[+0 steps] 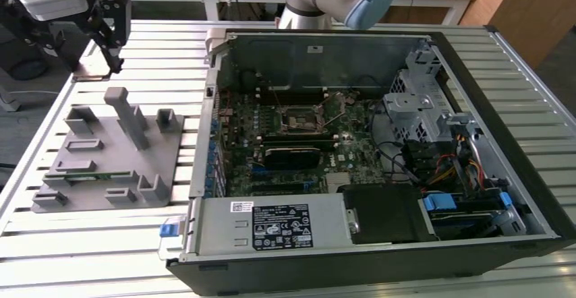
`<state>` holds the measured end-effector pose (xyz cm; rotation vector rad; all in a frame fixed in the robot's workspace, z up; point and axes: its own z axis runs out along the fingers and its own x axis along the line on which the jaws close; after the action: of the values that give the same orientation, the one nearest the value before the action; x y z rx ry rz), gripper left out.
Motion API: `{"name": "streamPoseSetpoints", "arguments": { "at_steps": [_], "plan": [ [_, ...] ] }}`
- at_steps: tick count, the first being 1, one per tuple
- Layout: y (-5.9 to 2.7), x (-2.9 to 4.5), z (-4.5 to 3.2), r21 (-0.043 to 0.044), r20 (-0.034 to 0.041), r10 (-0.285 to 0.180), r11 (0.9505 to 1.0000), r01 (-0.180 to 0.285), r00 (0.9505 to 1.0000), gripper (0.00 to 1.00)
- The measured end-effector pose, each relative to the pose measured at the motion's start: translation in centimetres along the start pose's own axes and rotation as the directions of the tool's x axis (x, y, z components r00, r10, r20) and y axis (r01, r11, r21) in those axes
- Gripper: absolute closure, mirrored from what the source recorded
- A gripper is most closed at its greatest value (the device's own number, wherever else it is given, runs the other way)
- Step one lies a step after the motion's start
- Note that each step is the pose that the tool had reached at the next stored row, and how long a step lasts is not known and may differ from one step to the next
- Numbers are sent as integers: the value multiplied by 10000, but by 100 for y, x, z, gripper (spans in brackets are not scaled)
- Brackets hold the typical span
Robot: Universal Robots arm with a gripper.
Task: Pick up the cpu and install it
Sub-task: 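Pick up the cpu and move it towards the insertion slot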
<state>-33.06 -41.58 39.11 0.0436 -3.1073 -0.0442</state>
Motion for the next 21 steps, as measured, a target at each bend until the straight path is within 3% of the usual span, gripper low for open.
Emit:
{"name": "streamPoseSetpoints", "arguments": {
  "at_steps": [21],
  "plan": [
    [-9, -339, -11, 0, 0, 0, 10000, 0, 10000, 46]
  ]
}}
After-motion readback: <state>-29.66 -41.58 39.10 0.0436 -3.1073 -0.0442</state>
